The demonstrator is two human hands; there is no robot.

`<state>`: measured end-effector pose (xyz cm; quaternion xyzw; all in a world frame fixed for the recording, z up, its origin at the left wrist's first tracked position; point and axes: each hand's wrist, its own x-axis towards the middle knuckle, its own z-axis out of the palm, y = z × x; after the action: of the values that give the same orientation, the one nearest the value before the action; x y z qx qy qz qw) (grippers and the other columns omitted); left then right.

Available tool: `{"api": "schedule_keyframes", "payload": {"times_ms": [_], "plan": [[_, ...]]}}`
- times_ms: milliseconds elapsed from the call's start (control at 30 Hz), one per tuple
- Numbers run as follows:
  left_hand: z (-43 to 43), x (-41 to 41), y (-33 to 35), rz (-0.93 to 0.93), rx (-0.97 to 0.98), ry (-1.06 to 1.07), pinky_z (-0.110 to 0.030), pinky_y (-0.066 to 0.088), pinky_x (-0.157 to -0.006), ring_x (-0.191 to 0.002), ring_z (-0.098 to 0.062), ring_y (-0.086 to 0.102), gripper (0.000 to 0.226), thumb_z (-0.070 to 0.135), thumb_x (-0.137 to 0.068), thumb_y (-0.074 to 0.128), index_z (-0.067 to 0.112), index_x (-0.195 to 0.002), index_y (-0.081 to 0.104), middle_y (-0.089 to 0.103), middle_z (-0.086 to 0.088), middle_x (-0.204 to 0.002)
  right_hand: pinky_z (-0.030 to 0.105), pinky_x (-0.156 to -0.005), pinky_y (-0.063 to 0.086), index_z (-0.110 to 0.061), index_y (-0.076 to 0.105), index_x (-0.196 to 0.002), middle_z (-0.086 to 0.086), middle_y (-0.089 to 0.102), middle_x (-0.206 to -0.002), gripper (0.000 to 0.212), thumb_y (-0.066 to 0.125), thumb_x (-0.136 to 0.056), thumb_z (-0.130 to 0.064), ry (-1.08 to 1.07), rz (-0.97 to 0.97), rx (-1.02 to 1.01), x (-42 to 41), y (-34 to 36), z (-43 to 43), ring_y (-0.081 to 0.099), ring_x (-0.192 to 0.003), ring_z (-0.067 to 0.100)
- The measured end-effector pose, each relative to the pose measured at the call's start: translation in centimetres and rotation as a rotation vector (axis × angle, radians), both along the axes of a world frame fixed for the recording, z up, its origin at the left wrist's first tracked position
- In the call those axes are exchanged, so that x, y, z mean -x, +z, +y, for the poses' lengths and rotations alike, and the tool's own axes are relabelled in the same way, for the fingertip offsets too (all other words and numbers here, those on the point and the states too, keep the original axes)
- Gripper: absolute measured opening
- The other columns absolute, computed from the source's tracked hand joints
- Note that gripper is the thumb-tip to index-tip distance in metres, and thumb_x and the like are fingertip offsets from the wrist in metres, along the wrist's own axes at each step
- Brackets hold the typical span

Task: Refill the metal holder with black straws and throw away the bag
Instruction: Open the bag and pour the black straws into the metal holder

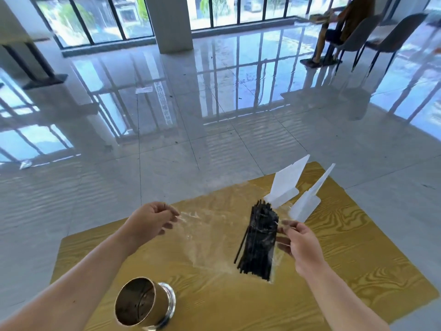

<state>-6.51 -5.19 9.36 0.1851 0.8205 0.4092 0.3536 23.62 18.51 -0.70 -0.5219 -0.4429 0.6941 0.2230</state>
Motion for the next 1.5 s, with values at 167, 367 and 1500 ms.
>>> {"api": "schedule_keyframes", "payload": {"times_ms": [167, 367, 1500], "plan": [[-0.7, 1.0, 4.3, 0.096, -0.127, 0.045, -0.028, 0.053, -0.064, -0.064, -0.01, 0.072, 0.034, 0.032, -0.106, 0.064, 0.009, -0.084, 0.075, 0.081, -0.001, -0.079, 0.037, -0.067, 0.058, -0.013, 0.071, -0.113, 0.012, 0.081, -0.099, 0.019, 0.054, -0.11, -0.006, 0.038, 0.055, -0.085, 1.8, 5.5, 1.5, 0.074, -0.075, 0.022], [-2.5, 2.3, 9.1, 0.078, -0.29, 0.124, -0.025, 0.059, -0.06, -0.052, -0.01, 0.064, 0.014, 0.011, -0.106, 0.063, 0.01, -0.102, 0.076, 0.08, -0.005, -0.077, 0.031, -0.06, 0.055, -0.015, 0.072, -0.117, 0.007, 0.081, -0.091, 0.021, 0.055, -0.108, -0.006, 0.101, 0.088, -0.113, 3.2, 11.4, 1.9, 0.071, -0.072, 0.018], [-9.2, 4.6, 20.4, 0.163, -0.632, 0.304, -0.028, 0.061, -0.057, -0.055, -0.013, 0.068, 0.035, -0.002, -0.101, 0.063, 0.025, -0.121, 0.052, 0.072, -0.016, -0.094, 0.021, -0.043, 0.049, -0.019, 0.071, -0.104, 0.0, 0.078, -0.073, 0.024, 0.054, -0.107, -0.002, 0.176, 0.302, -0.342, 8.9, 29.5, -2.2, 0.06, -0.047, 0.009]]}}
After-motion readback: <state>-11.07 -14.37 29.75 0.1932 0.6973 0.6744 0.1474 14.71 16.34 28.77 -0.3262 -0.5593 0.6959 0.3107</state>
